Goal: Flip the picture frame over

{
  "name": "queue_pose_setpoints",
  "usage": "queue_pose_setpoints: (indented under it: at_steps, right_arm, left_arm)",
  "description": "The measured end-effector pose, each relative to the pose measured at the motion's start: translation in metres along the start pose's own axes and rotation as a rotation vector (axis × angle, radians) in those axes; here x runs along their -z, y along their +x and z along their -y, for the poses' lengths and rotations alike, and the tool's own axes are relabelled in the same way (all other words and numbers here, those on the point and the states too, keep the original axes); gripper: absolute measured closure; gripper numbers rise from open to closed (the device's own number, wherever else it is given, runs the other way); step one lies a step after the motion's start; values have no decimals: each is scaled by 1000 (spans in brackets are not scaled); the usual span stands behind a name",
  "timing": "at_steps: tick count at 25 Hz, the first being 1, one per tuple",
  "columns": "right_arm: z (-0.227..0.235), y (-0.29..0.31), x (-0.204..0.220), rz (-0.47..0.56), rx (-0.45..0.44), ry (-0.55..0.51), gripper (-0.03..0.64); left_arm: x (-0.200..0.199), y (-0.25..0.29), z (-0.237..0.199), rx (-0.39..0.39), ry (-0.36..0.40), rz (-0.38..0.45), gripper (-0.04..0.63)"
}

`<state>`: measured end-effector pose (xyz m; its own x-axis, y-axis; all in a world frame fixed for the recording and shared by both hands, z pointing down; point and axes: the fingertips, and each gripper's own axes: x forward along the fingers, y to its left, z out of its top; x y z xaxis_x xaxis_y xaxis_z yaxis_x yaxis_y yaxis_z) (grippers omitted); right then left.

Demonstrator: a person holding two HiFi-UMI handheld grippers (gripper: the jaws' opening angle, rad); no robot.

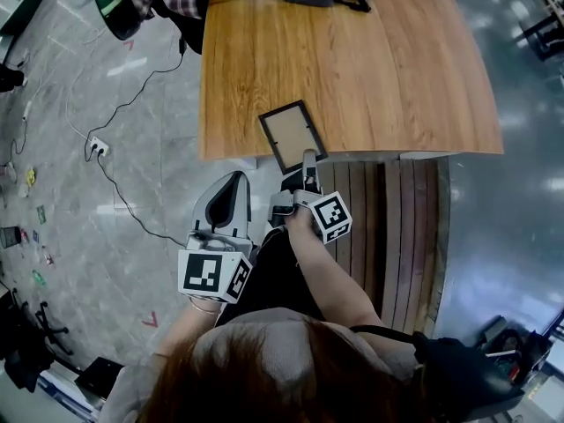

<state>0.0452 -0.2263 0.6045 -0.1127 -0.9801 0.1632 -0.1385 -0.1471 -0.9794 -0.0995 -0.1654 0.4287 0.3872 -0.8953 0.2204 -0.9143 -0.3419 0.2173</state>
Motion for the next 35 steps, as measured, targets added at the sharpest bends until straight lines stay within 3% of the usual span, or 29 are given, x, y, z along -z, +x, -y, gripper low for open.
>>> queue_pose_setpoints:
  at_steps: [10, 18, 21, 27, 31, 33, 35]
  right_arm:
    - [8, 3, 6, -68, 25, 54, 529]
    - [7, -4, 11, -146, 75, -152, 526]
    - [6, -4, 8, -165, 80, -179, 525]
    - [-7, 5, 13, -200, 47, -127, 399]
    - [1, -1, 16, -227, 95, -138, 376]
    - [4, -9, 11, -233, 109, -178, 370]
    - [3, -23, 5, -266, 93, -285, 367]
  left_arm:
    - [-2, -1, 6, 13, -2, 13, 589]
    - [1, -1, 5, 3, 7, -6, 589]
    - [3, 2, 4, -6, 5, -17, 589]
    - [2, 4, 12, 2, 15, -14, 589]
    - [-1, 4, 15, -2, 24, -12, 589]
    - [-1, 5, 15, -8, 29, -13, 589]
    - [-1, 6, 12, -21, 41, -15, 589]
